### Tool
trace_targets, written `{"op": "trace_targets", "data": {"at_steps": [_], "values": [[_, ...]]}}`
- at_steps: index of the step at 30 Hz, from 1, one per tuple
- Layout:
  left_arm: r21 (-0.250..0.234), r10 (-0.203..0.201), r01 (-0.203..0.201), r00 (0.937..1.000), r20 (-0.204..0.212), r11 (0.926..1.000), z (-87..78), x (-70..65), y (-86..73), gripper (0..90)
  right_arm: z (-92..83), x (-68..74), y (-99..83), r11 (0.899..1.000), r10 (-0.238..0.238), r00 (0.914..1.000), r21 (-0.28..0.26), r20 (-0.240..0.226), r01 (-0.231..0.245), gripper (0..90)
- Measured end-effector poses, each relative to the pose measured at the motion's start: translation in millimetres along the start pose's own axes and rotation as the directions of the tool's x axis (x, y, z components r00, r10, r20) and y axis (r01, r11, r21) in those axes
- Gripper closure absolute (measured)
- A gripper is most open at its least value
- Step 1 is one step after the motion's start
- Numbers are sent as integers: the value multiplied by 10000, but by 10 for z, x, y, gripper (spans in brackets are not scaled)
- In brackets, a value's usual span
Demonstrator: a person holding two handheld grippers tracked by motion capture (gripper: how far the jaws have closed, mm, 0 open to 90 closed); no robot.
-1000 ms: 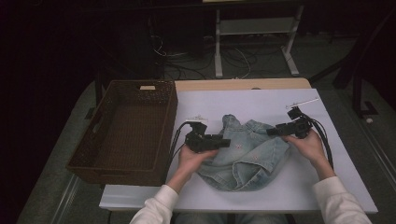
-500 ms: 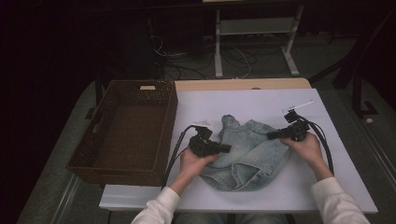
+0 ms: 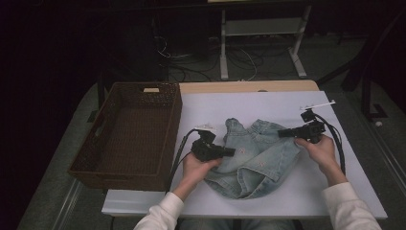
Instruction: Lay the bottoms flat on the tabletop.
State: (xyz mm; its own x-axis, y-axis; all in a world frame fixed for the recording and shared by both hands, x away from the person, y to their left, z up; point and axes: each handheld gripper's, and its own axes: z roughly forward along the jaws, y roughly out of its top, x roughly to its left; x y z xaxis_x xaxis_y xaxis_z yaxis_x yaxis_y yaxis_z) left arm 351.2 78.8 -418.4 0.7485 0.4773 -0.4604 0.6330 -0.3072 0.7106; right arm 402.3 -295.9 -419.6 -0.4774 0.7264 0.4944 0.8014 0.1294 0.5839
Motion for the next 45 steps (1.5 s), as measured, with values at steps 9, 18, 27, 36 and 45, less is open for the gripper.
{"op": "trace_targets", "data": {"at_steps": [9,18,27,36,45], "values": [[277,-379,372,9989,279,9989,-109,-14,-142,833,-318,1,-229,9989,201,9981,-438,585,-175,832],[1109,-1287,1251,9914,256,9859,-103,-2,-320,833,-485,-282,-505,9871,1439,9874,-797,653,-1386,834],[1369,-1457,1407,9890,269,9805,-68,23,-359,833,-465,-380,-599,9814,1820,9819,-718,528,-1781,831],[1256,-1273,1223,9913,330,9845,-67,33,-361,826,-451,-378,-594,9813,1812,9824,-752,463,-1774,816],[1229,-1127,1089,9933,244,9864,-78,14,-336,816,-482,-332,-542,9854,1451,9881,-971,512,-1397,727]]}}
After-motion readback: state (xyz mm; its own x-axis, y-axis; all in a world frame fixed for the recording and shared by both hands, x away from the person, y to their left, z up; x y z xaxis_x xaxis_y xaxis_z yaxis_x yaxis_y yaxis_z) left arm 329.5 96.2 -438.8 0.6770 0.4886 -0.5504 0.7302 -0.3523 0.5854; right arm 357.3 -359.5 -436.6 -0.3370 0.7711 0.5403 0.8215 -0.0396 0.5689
